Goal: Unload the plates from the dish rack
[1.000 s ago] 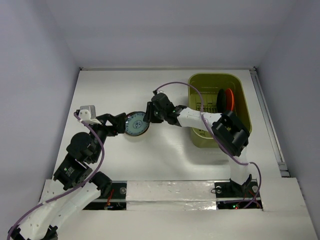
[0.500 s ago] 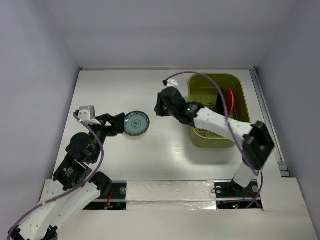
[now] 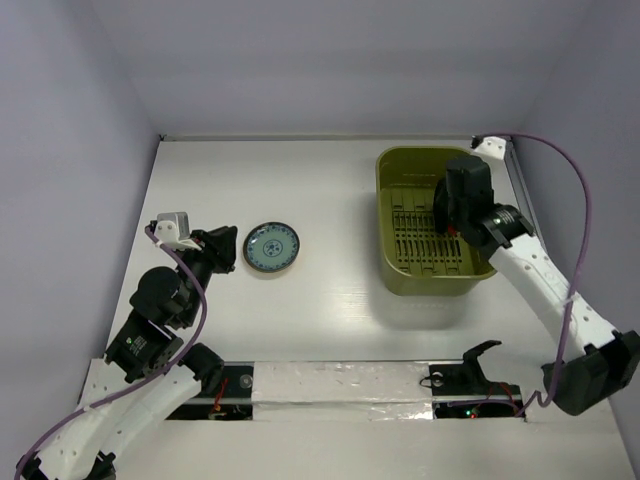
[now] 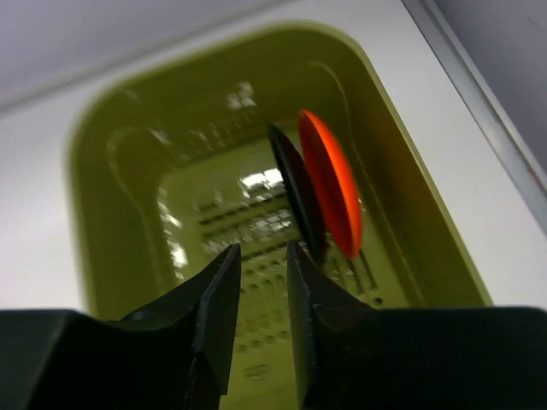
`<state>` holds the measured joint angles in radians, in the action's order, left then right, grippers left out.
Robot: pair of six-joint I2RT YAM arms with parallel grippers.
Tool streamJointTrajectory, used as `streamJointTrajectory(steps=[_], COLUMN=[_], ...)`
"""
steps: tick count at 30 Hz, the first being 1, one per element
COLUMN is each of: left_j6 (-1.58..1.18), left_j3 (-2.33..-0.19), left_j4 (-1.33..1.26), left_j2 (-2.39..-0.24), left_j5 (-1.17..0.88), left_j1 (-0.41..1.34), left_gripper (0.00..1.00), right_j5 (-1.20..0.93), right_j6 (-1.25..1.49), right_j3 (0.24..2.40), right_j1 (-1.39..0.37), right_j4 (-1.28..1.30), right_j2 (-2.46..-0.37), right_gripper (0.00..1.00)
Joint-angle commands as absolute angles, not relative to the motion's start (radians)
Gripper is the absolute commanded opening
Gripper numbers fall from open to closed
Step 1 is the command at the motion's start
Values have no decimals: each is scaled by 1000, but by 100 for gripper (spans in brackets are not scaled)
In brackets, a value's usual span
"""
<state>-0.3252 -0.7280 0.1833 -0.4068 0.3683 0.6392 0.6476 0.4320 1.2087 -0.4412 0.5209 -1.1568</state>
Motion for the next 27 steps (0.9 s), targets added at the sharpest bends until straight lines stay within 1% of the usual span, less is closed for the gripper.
streamJointTrajectory(steps=[1,3,4,5,7,8,13,22,25,26,27], left_j6=[-321,-321,-321,-319,-319,-319,-316,-316,-316,-316,-316], left_j3=[-726,-724,-724,-724,-724,-724,-724,-724,-724,-724,-724], left_j4=[137,138,135,137,135,135,133,133,133,133,133], left_j2=[-402,-402,-400,-400,-402,-403,-407,-405,-405,-403,-403], left_j5=[357,359,359,357,356,354,350,350,351,351,353], left_j1=[635,635,635,635,635,635,635,635,635,635,635], left_gripper=[19,25,31,33,39,40,41,41,41,41,41], right_j5=[676,672,672,672,658,655,652,647,650,652,660], right_j6=[354,327,318,301,287,275,244,195,187,184,183], right_j3=[1212,1238,1242,1252,1270,1276,1298,1342,1364,1371,1377], right_j1=[-400,-367,-354,-344,-324,-312,-291,-291,-291,-291,-291], right_j4=[580,588,583,578,575,572,558,546,555,561,568], right_j2=[-1236,-1296,-1314,-1315,-1383,-1397,-1474,-1571,-1589,-1592,-1592], right_gripper=[40,41,41,41,41,41,41,35,24,19,16])
